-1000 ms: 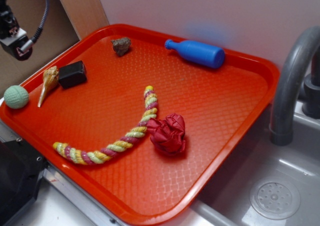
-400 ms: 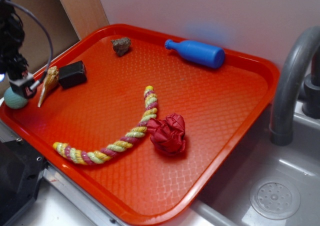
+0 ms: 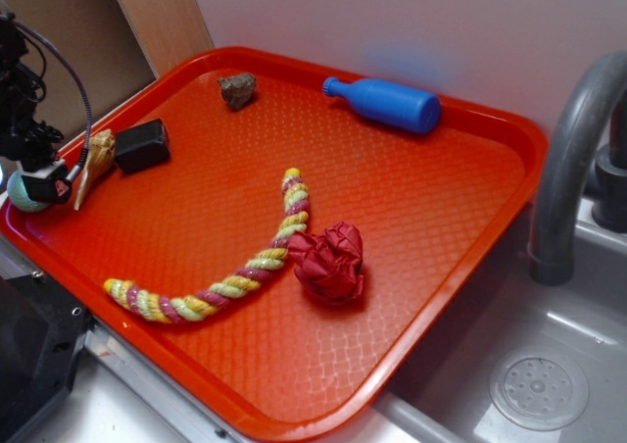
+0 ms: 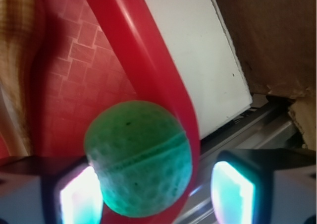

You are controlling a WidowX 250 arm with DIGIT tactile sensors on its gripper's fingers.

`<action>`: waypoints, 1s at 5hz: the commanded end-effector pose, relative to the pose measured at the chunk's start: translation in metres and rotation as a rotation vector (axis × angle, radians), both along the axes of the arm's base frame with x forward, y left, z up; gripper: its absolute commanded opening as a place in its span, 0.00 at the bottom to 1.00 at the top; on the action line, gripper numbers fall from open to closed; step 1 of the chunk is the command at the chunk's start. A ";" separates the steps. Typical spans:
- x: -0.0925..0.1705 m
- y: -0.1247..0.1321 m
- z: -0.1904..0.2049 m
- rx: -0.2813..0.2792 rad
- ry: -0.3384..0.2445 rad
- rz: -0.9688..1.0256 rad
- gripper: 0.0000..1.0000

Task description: Grab the green ball.

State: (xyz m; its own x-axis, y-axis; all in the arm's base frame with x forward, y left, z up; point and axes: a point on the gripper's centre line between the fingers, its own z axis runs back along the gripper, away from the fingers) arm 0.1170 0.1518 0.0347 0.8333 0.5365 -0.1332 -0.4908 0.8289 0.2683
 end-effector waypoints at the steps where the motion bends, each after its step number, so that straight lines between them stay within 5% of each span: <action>1: -0.003 -0.002 0.008 0.052 -0.058 0.006 0.00; 4: 0.001 -0.002 0.008 0.065 -0.029 0.059 0.00; 5: 0.005 -0.011 0.018 0.008 -0.050 0.009 0.00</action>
State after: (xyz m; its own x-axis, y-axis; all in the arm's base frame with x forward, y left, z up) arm 0.1218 0.1354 0.0424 0.8247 0.5464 -0.1464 -0.5063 0.8284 0.2396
